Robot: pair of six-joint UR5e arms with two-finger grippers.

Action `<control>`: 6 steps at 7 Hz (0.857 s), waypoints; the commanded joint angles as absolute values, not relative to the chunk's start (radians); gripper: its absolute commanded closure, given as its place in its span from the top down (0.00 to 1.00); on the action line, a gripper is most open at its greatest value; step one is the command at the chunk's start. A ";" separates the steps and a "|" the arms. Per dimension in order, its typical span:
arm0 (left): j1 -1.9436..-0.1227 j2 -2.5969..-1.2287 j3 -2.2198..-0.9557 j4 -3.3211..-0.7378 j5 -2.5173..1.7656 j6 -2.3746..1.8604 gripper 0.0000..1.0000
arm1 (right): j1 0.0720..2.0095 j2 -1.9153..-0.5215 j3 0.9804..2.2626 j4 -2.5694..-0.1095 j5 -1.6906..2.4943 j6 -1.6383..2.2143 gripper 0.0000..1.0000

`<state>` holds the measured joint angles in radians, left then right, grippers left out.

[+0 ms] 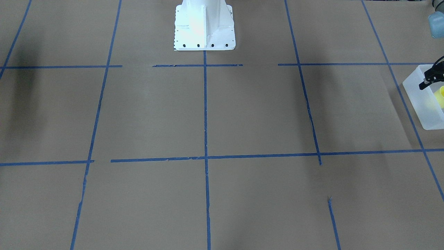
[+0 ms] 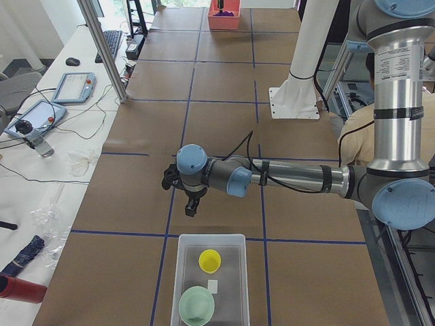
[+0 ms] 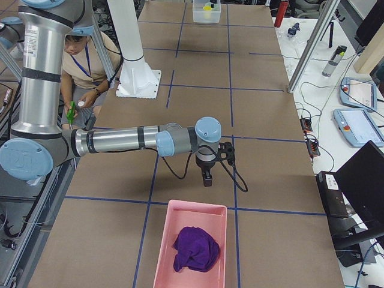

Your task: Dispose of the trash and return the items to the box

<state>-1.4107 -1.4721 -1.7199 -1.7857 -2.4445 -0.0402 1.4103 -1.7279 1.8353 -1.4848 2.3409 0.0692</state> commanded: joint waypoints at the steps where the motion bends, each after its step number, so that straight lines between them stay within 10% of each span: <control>1: -1.416 -1.474 -1.724 -1.783 -2.444 -0.041 1.00 | 1.417 -1.724 1.835 -1.485 2.338 0.069 1.00; 6: -1.598 -1.526 -1.756 -1.555 -2.321 -0.032 1.00 | 1.419 -1.720 1.842 -1.485 2.351 0.069 1.00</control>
